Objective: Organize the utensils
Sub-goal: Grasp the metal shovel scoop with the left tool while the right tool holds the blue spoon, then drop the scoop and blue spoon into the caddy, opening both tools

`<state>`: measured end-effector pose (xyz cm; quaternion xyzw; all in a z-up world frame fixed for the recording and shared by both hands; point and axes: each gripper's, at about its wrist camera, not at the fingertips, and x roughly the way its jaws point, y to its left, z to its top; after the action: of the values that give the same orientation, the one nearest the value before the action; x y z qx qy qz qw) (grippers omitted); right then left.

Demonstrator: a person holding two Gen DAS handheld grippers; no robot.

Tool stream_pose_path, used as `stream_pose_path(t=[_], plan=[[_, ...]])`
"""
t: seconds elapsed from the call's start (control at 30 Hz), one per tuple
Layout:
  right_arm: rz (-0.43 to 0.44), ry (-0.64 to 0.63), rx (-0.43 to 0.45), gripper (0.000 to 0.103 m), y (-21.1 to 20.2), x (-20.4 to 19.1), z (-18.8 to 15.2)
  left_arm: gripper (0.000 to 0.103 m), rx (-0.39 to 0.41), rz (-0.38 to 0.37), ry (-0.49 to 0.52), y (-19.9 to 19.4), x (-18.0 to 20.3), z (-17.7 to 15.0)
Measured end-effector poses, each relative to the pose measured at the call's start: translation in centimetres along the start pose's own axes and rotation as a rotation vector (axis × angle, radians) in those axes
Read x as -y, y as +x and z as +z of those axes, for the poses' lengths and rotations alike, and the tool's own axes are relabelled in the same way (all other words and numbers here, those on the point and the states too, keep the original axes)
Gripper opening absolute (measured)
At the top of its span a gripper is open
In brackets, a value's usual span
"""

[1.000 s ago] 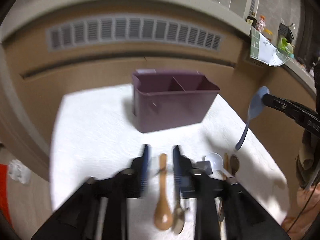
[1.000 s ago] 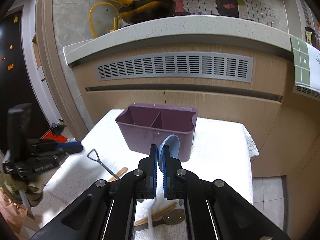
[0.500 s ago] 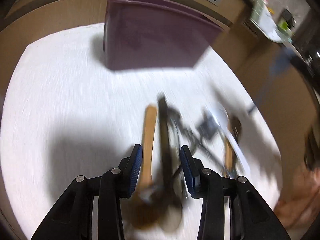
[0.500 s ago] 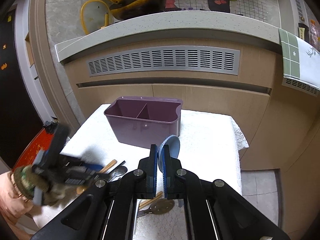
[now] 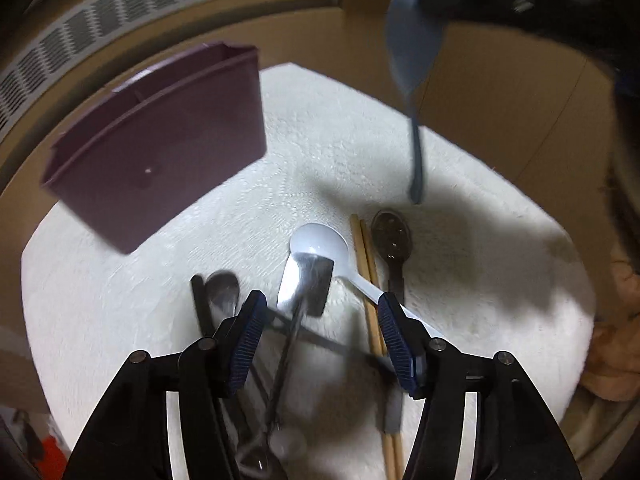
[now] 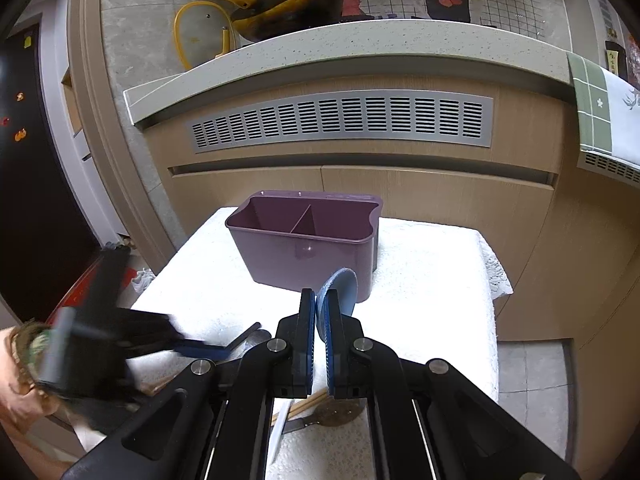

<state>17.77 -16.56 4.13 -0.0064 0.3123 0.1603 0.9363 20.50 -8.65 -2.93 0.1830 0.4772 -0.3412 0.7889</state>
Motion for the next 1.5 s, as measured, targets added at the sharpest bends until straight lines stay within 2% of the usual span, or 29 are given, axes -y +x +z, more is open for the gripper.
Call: stream_pose_path(t=[0.1, 0.17, 0.27, 0.37, 0.47, 0.67, 0.77, 0.93, 1.1, 1.23, 1.33, 1.5], plan=[[-0.005, -0.011, 0.002, 0.004, -0.5, 0.3, -0.2, 0.056, -0.053, 0.023, -0.01, 2.4, -1.2, 1.1], [-0.007, -0.011, 0.002, 0.004, -0.7, 0.5, -0.4, 0.051, -0.084, 0.037, -0.027, 3.4, -1.7, 1.1], [-0.004, -0.001, -0.001, 0.004, -0.6, 0.9, -0.5, 0.05, -0.076, 0.04, -0.042, 3.5, -1.7, 0.9], [0.002, 0.001, -0.003, 0.004, -0.3, 0.9, -0.7, 0.037, -0.045, 0.052, -0.078, 3.0, -1.2, 0.6], [0.009, 0.011, -0.003, 0.004, 0.1, 0.8, -0.6, 0.034, 0.034, 0.083, -0.163, 1.4, -1.1, -0.7], [0.034, 0.02, -0.006, 0.004, 0.1, 0.2, -0.8, 0.034, 0.319, 0.096, -0.384, -6.5, -1.9, -4.6], [0.043, 0.028, -0.005, 0.004, 0.2, -0.1, -0.8, 0.033, 0.434, 0.118, -0.431, -9.8, -2.4, -5.4], [0.051, 0.029, 0.029, 0.004, 0.0, -0.9, 0.7, 0.033, 0.561, 0.152, -0.423, -14.0, -4.3, -2.6], [0.056, -0.031, 0.17, 0.004, -2.8, -1.8, 7.6, 0.033, 0.734, 0.195, -0.362, -20.3, -7.1, 3.0], [0.068, -0.047, 0.27, 0.004, -3.5, -1.9, 13.6, 0.033, 0.833, 0.216, -0.361, -22.2, -10.4, 7.2], [0.057, -0.063, 0.286, 0.005, -1.6, -1.7, 15.6, 0.033, 0.858, 0.223, -0.38, -21.2, -12.7, 9.3], [0.061, -0.042, 0.197, 0.005, 3.8, -0.4, 15.5, 0.034, 0.851, 0.217, -0.417, -16.7, -15.4, 10.7]])
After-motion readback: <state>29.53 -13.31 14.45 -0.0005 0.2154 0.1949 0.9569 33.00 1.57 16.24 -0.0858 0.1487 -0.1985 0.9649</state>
